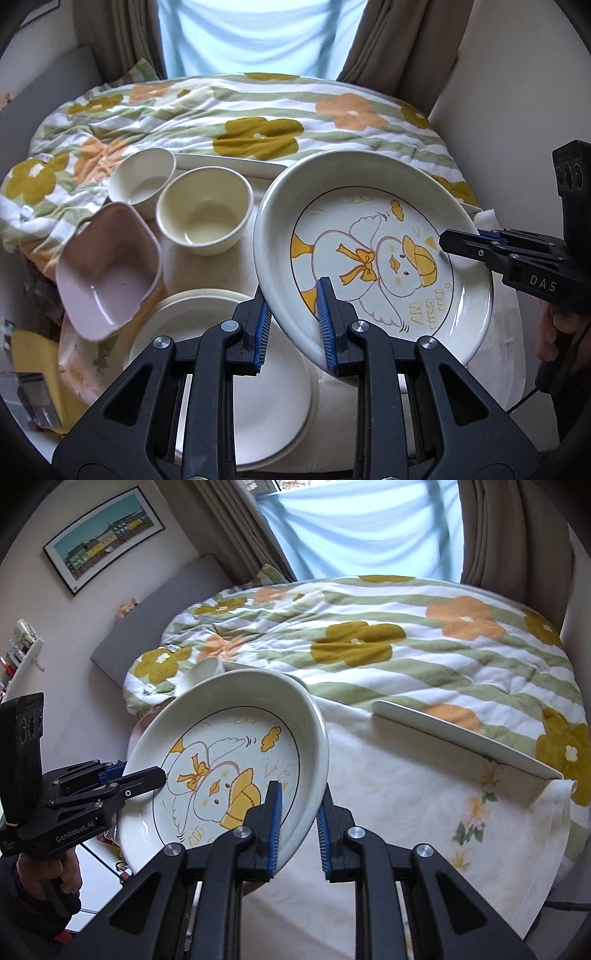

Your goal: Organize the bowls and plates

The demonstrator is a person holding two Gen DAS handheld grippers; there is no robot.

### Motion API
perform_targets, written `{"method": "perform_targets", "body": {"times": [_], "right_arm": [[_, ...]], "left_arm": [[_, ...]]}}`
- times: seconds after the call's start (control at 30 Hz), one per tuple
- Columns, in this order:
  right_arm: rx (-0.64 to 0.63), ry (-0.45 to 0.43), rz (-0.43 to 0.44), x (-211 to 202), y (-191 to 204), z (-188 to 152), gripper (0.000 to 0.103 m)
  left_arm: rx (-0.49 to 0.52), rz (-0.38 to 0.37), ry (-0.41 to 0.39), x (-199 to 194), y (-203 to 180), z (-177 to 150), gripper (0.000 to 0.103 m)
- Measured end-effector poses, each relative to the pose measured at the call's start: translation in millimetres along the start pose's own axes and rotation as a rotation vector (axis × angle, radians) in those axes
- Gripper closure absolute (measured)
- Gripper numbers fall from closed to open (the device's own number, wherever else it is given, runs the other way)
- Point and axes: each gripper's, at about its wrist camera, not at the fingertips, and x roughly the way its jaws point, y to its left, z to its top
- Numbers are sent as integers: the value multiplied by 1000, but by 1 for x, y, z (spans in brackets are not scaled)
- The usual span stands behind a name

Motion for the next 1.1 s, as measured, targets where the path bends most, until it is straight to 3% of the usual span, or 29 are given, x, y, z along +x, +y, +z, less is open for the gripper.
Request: {"method": "perform_targets", "body": {"times": [0.3, 0.53, 0.8, 1.0, 1.1], "right_arm": [[7, -22, 0, 0, 64, -35, 86], [64, 34, -81, 34, 99, -66, 87], [169, 58, -153, 62, 113, -94, 87], [224, 35, -195, 68, 123, -104, 87], [243, 29, -213, 72, 126, -108, 87]], "left_arm": [[3, -28, 20, -39, 55, -45, 82], [35, -98, 113, -15, 99, -74, 82], [69, -190, 195, 21, 133, -98, 82], [107, -213, 215, 37, 143, -96, 82], [149, -187, 221, 44, 144, -95, 82]]}}
